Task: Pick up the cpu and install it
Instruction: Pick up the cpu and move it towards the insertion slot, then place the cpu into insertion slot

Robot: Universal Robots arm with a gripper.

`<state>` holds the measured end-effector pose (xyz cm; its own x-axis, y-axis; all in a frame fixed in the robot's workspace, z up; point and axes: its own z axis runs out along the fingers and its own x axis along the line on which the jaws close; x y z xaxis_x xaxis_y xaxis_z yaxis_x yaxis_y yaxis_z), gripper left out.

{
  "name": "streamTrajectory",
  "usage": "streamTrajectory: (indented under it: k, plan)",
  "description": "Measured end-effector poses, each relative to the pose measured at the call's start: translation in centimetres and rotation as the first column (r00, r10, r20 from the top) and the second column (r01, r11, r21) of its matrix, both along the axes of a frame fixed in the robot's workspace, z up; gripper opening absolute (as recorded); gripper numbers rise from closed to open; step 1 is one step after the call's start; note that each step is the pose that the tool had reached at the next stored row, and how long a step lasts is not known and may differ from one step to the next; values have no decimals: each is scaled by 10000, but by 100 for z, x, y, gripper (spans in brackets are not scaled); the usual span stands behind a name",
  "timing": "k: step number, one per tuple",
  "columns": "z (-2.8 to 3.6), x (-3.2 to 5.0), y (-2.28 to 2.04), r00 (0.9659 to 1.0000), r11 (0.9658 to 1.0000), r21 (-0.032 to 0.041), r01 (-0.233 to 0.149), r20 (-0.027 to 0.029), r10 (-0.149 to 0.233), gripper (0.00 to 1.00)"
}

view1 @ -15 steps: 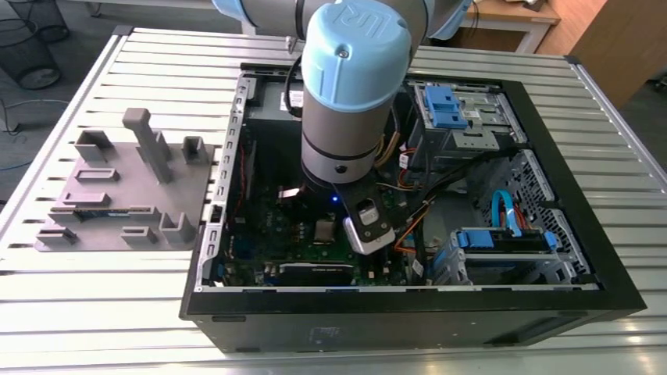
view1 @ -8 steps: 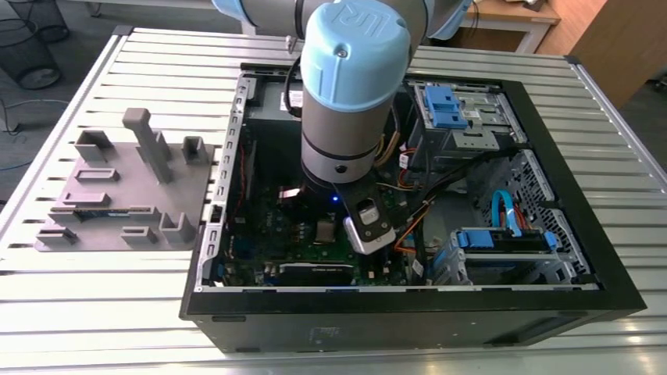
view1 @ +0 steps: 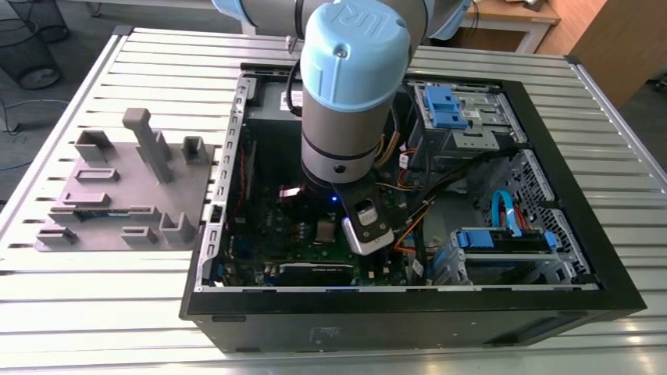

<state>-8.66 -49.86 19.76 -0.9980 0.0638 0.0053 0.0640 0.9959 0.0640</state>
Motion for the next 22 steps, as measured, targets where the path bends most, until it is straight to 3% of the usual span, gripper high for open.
streamTrajectory:
  k: [10, 12, 13, 22]
  plan:
    - [0, 0, 0, 10000, 10000, 0, 30, 0, -30, 38]
    - [0, 0, 0, 10000, 10000, 0, 36, 0, -36, 40]
    - [0, 0, 0, 10000, 10000, 0, 39, 0, -39, 46]
    - [-26, 6, 3, 10000, 10000, -4, 71, 2, -71, 46]
